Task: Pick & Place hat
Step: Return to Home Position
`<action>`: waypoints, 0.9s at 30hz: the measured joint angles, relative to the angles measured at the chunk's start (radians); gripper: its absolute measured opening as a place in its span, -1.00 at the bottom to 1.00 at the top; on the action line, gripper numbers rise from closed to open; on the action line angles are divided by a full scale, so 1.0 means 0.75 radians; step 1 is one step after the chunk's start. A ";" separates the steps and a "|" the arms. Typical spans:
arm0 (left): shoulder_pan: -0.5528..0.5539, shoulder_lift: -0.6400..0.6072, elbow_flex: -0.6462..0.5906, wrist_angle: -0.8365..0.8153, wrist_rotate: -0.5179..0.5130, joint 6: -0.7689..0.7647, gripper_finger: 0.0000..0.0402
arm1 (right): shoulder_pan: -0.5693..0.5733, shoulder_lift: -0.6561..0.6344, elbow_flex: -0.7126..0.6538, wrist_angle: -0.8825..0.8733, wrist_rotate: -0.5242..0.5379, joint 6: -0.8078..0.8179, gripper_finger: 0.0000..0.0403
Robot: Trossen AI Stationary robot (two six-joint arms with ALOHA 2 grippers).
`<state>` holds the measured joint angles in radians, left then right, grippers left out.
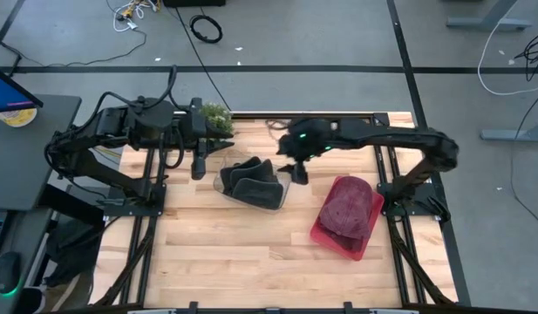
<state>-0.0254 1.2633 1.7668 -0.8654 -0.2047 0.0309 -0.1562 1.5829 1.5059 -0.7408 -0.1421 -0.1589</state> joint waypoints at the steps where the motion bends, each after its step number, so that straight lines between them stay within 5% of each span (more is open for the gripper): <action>1: 0.000 0.000 0.000 -0.006 0.000 0.001 -0.58 | 0.001 -0.039 0.000 -0.007 -0.004 0.040 0.29; 7: 0.002 -0.002 -0.067 0.042 0.089 -0.001 -0.63 | 0.037 -0.300 0.003 -0.049 -0.040 0.228 -0.08; 15: 0.020 -0.051 -0.412 0.336 0.239 -0.026 -0.94 | 0.060 -0.498 0.003 -0.179 -0.001 0.299 -0.94; 27: 0.068 -0.338 -1.181 1.143 0.356 -0.189 -0.98 | 0.056 -0.511 0.003 -0.258 0.025 0.359 -0.98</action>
<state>0.0254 1.0101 0.8809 -0.0085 0.0622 -0.1109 -0.1139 1.1995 1.5078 -0.9344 -0.1230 0.1101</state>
